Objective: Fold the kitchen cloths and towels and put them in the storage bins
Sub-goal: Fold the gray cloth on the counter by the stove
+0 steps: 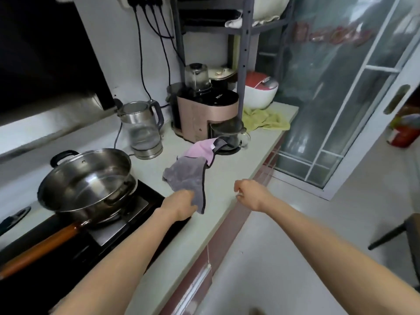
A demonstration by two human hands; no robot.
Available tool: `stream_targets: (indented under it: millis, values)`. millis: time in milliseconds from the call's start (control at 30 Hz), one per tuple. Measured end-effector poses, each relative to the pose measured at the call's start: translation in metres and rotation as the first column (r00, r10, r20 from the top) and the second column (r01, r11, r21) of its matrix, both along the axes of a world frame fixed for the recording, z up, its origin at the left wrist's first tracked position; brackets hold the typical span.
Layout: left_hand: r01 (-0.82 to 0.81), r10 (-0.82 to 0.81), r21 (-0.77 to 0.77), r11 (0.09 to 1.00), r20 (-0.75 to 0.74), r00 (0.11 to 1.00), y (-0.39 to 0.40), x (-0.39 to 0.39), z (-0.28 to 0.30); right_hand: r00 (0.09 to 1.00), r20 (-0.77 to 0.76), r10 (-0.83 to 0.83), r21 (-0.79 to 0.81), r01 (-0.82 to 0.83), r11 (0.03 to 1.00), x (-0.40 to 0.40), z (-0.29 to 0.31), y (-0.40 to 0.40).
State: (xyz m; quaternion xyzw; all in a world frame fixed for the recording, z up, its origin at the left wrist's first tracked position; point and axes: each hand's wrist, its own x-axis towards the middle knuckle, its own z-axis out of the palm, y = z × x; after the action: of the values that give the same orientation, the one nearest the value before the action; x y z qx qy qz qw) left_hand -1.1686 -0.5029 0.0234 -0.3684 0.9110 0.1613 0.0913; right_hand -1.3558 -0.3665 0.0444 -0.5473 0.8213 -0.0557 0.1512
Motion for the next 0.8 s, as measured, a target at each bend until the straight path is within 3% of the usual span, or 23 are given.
stream_targets:
  millis: [133,300,433,533,600,633,667,733,800]
  values:
    - [-0.129,0.132,0.088,0.988,-0.021,0.991,-0.037,-0.041,-0.030,0.986,-0.064,0.152,0.056,-0.149,0.987,-0.052,-0.030,-0.078]
    - [-0.356,0.371,0.287,0.889,0.001,0.929,-0.056,-0.089,-0.078,0.953,-0.044,0.300,0.095,-0.294,0.951,-0.106,-0.067,-0.177]
    - [-0.482,0.468,0.184,0.857,0.114,0.876,-0.061,-0.110,-0.099,0.919,-0.060,0.390,0.102,-0.383,0.918,-0.123,-0.094,-0.240]
    - [-0.516,0.506,0.055,0.855,0.132,0.852,-0.058,-0.119,-0.100,0.903,-0.056,0.427,0.132,-0.417,0.899,-0.125,-0.122,-0.270]
    - [-0.576,0.571,0.056,0.816,0.085,0.817,-0.057,-0.119,-0.104,0.896,-0.049,0.441,0.139,-0.431,0.891,-0.124,-0.136,-0.279]
    - [-0.654,0.657,0.115,0.747,0.015,0.753,-0.058,-0.118,-0.103,0.889,-0.073,0.451,0.112,-0.442,0.890,-0.124,-0.142,-0.283]
    - [-0.744,0.772,0.219,0.631,-0.081,0.631,-0.061,-0.114,-0.103,0.888,-0.086,0.451,0.073,-0.446,0.892,-0.125,-0.146,-0.286]
    - [-0.801,0.938,0.490,0.343,-0.215,0.271,-0.065,-0.102,-0.093,0.894,-0.048,0.446,-0.005,-0.447,0.895,-0.125,-0.145,-0.293]
    - [-0.717,0.970,0.680,0.150,-0.243,-0.027,-0.061,-0.087,-0.084,0.884,0.069,0.462,-0.061,-0.459,0.887,-0.121,-0.139,-0.302]
